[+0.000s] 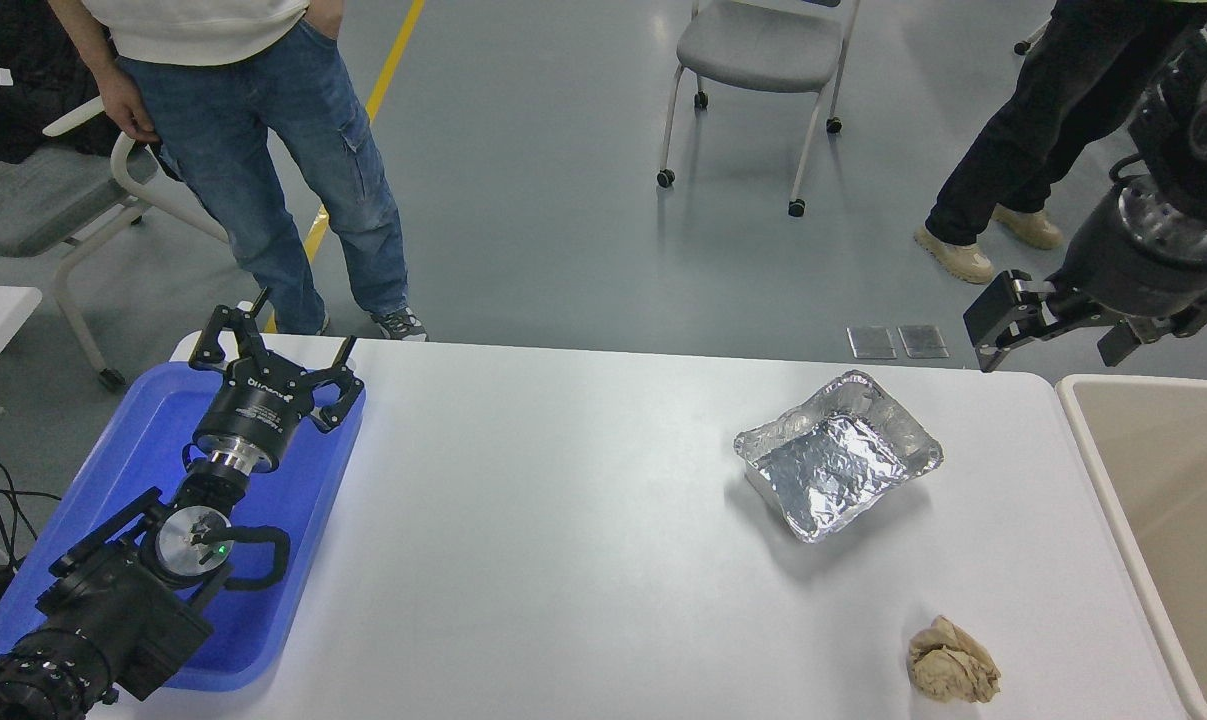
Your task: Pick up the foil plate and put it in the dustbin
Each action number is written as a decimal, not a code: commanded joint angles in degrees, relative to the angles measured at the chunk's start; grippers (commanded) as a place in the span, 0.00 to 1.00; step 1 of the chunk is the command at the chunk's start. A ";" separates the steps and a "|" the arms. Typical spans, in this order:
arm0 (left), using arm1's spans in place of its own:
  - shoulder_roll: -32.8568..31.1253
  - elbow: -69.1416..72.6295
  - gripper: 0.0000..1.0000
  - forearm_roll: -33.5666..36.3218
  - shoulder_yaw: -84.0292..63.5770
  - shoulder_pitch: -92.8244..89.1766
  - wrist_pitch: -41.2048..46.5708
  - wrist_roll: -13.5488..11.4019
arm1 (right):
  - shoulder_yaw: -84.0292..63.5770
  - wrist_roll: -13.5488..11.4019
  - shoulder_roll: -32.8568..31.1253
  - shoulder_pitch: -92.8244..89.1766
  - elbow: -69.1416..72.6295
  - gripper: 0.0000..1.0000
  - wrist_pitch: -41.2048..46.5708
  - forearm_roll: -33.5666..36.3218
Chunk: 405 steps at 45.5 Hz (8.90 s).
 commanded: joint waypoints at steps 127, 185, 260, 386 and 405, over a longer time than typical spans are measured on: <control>0.00 0.00 1.00 0.00 0.00 -0.07 0.04 0.00 | 24.34 -0.44 12.93 -63.31 -33.35 0.27 -45.53 35.89; 0.00 0.00 1.00 -0.09 0.00 -0.07 0.04 0.00 | 8.18 0.09 -4.73 -18.24 6.72 0.00 -24.79 12.51; 0.00 0.00 1.00 0.00 0.09 0.02 0.04 0.00 | -31.47 0.09 -24.76 13.16 -2.93 0.00 -8.09 11.98; 0.00 0.00 1.00 0.00 0.09 -0.07 0.04 0.00 | 43.51 -4.39 -16.41 -87.49 -53.06 0.84 -49.48 9.70; 0.00 0.00 1.00 0.00 0.00 -0.07 0.04 0.00 | 21.80 -4.22 -23.72 -64.11 -20.00 1.00 -47.11 6.27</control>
